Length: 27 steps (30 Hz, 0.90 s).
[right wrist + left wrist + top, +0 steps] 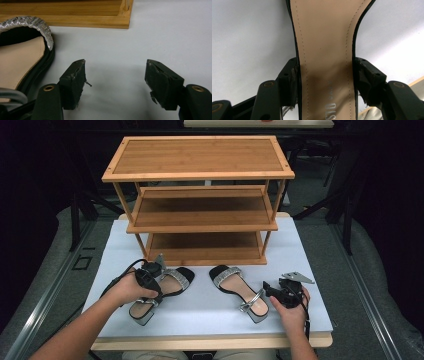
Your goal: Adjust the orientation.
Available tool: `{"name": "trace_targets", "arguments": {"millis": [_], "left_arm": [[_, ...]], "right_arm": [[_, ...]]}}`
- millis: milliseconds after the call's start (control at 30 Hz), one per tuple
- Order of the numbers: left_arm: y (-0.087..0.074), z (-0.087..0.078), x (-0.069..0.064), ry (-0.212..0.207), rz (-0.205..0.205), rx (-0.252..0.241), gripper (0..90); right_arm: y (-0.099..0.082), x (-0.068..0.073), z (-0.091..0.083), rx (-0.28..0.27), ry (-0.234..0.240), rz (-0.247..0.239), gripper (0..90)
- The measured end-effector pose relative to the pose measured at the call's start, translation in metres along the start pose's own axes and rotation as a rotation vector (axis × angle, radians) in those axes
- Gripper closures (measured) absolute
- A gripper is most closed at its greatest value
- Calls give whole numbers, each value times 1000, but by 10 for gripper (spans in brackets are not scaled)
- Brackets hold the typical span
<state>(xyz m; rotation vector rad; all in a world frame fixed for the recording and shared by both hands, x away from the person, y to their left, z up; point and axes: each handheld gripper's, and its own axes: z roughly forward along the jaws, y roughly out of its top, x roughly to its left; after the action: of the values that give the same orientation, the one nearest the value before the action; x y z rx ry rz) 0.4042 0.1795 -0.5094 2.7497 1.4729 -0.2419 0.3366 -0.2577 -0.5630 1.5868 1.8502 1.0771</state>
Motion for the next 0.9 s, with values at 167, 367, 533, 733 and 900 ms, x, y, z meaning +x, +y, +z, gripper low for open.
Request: {"name": "trace_targets", "arguments": {"millis": [167, 367, 533, 733, 900], "left_arm": [[1, 0, 0, 3, -5, 5, 423], [-1, -2, -2, 22, 11, -13, 426], [-2, -5, -1, 14, 0, -39, 427], [-4, -15, -1, 18, 8, -59, 429], [-7, -33, 0, 21, 6, -76, 429]], "right_arm": [[0, 0, 0, 1, 0, -1, 323], [0, 0, 0, 1, 0, 1, 323], [0, -1, 0, 0, 0, 1, 323], [0, 0, 0, 0, 0, 0, 324], [0, -1, 0, 0, 3, 1, 324]]}}
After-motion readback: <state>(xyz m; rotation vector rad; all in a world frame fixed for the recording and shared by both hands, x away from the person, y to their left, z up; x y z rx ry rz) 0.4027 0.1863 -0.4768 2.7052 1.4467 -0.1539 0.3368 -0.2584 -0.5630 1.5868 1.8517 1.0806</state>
